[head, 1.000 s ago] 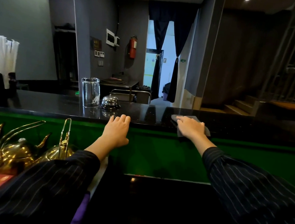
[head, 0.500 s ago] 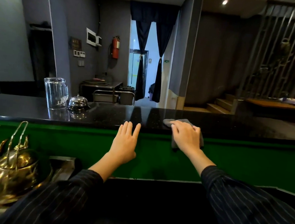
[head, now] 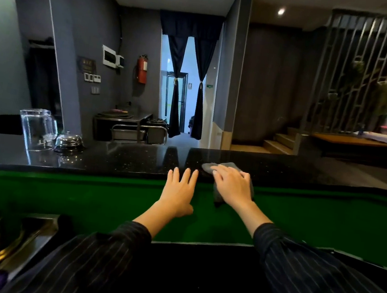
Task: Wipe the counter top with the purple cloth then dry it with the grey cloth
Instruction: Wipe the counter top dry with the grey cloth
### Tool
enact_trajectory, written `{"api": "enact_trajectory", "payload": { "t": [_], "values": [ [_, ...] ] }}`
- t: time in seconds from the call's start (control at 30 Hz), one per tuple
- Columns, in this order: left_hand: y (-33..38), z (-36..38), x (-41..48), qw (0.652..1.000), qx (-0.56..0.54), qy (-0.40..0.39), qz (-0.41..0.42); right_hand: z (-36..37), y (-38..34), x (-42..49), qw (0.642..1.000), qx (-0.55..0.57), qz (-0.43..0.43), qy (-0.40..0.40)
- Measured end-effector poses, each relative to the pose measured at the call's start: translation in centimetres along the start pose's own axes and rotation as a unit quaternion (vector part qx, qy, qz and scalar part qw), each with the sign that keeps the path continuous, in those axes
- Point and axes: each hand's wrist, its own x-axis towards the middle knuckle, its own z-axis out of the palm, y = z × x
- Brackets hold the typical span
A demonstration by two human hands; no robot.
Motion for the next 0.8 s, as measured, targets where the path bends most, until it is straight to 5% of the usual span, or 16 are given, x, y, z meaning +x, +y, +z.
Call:
{"api": "enact_trajectory", "payload": {
  "t": [0.23,0.5,0.8],
  "values": [
    [3.2,-1.9,2.4,0.998,-0.038,-0.018,-0.048,-3.5,9.6,1.6,0.988,-0.054,0.148,-0.005],
    [8.8,-1.6,8.3,0.992,-0.106,-0.048,-0.049,-5.2,13.3,0.4,0.998,-0.041,0.050,-0.001],
    [9.5,-0.9,8.1,0.993,-0.097,-0.026,-0.062,-7.1,17.4,6.3,0.962,-0.107,0.121,-0.220]
  ]
}}
